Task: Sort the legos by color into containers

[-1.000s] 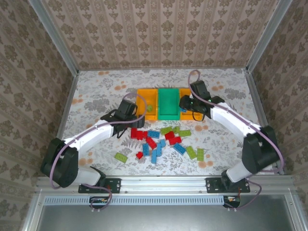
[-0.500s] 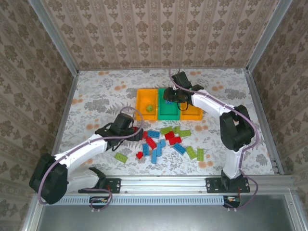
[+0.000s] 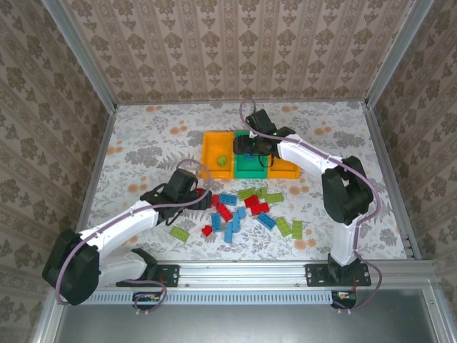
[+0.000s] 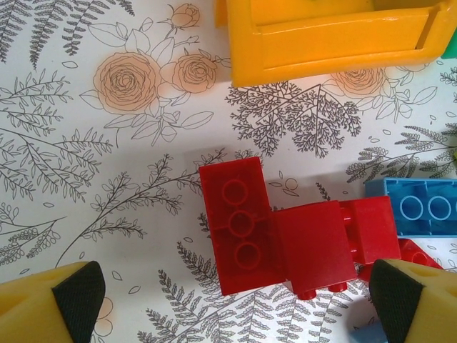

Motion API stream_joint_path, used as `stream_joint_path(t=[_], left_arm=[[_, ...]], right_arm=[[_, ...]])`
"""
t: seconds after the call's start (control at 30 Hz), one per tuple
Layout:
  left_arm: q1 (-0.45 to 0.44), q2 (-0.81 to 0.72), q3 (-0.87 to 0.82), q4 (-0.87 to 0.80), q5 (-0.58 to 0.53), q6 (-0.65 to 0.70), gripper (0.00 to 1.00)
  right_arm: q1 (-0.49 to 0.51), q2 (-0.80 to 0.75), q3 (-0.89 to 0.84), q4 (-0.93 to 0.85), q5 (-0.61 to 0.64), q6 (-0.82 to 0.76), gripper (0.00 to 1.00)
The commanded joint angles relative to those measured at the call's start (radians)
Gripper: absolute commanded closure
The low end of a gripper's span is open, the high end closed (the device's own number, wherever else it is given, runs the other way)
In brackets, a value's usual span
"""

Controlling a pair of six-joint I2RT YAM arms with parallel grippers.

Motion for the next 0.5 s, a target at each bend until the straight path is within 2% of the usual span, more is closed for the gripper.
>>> stream_joint_path(t=[0.0,0.17,0.27,0.37,0.47], left_arm=[[-0.008,-0.045,-0.031,-0.001,-0.022,-0.026,0.01],[0.029,-0.049,-0.022,-0.077,-0.114,-0.089,0.00],[0.084,-0.041,-0.017,-0.099,-0.099,-0.126,0.00],[0.132,-0.042,-0.018,-0.095,-0.072,-0.144,0.00],[0.174,-0.042,-0.022,-0.091,-0.057,-0.148,0.00]], right_arm=[[0.033,-0.129,-0.062,-0.031,0.011,-0.078,0.29],[0.104,-0.304,-0.310,0.138,-0.079,-0.300,0.26],[0.161,-0.367,-0.412,0.185,-0.130,-0.431,0.23],[0.238,-0.369,-0.435,0.151,-0.138,-0.492,0.21],[0.340,-0.332,-0.429,0.128,-0.135,-0.481,0.19]])
